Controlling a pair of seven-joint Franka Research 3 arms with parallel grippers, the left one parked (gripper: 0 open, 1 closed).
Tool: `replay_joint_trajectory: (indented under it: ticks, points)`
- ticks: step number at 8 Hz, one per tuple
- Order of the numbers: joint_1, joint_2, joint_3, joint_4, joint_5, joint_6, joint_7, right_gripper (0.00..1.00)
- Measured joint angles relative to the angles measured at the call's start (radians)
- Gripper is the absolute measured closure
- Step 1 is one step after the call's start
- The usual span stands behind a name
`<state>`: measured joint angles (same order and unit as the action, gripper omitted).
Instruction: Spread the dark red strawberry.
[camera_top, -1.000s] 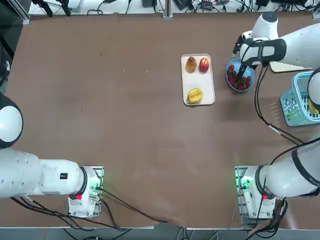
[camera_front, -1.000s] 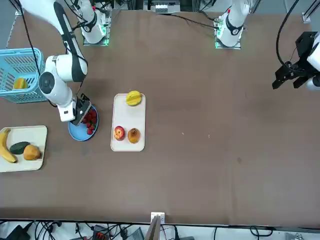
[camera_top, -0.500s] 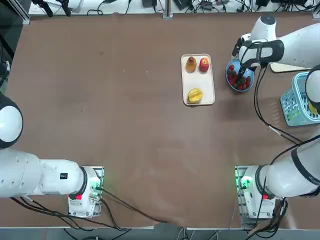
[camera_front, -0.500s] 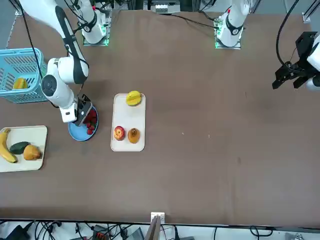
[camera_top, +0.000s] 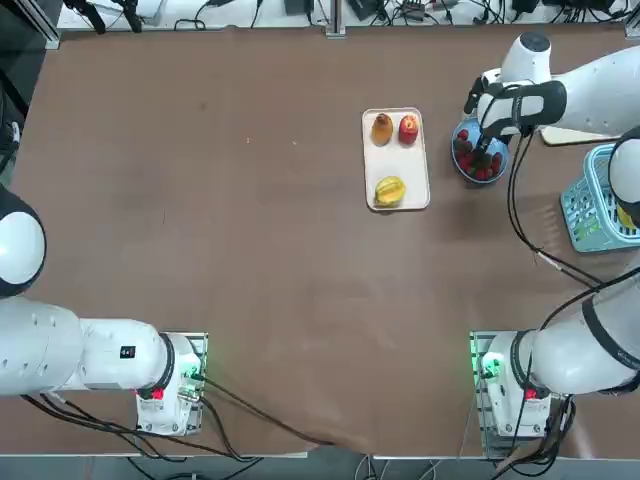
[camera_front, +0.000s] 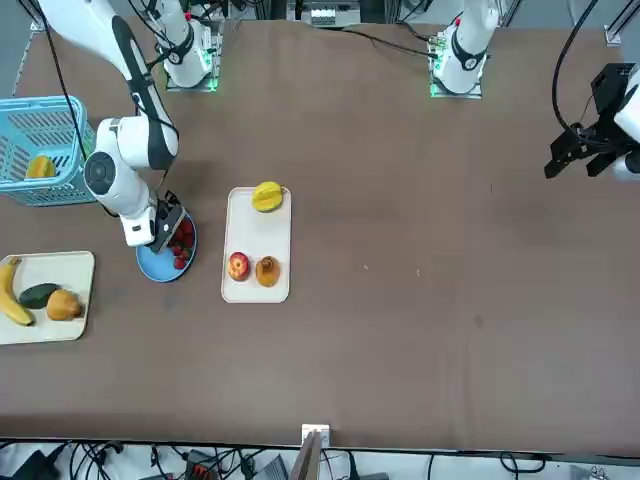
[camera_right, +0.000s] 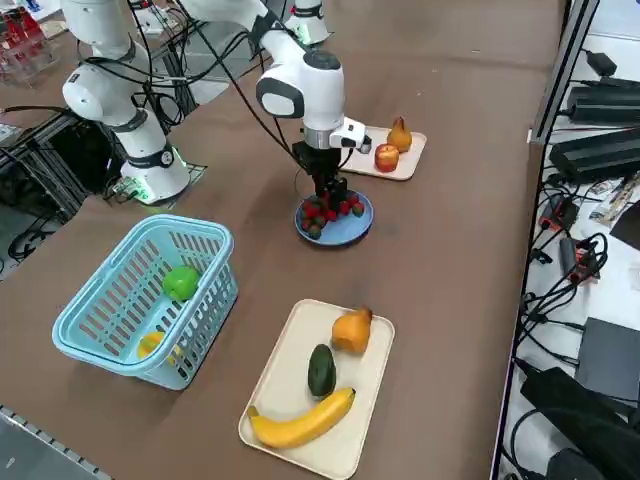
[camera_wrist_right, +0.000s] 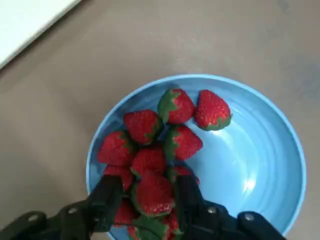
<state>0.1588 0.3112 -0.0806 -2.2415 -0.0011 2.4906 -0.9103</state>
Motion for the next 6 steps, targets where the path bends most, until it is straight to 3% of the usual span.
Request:
replay_joint_trajectory:
  ticks: [1,4,6]
  points:
    - [0.0,-0.001,-0.002,0.003,0.0,0.007,0.0,0.61]
    - [-0.001,-0.019,-0.003,0.01,0.003,-0.012,0.01,0.64]
    - [-0.001,-0.061,-0.004,0.057,0.004,-0.098,0.013,0.64]
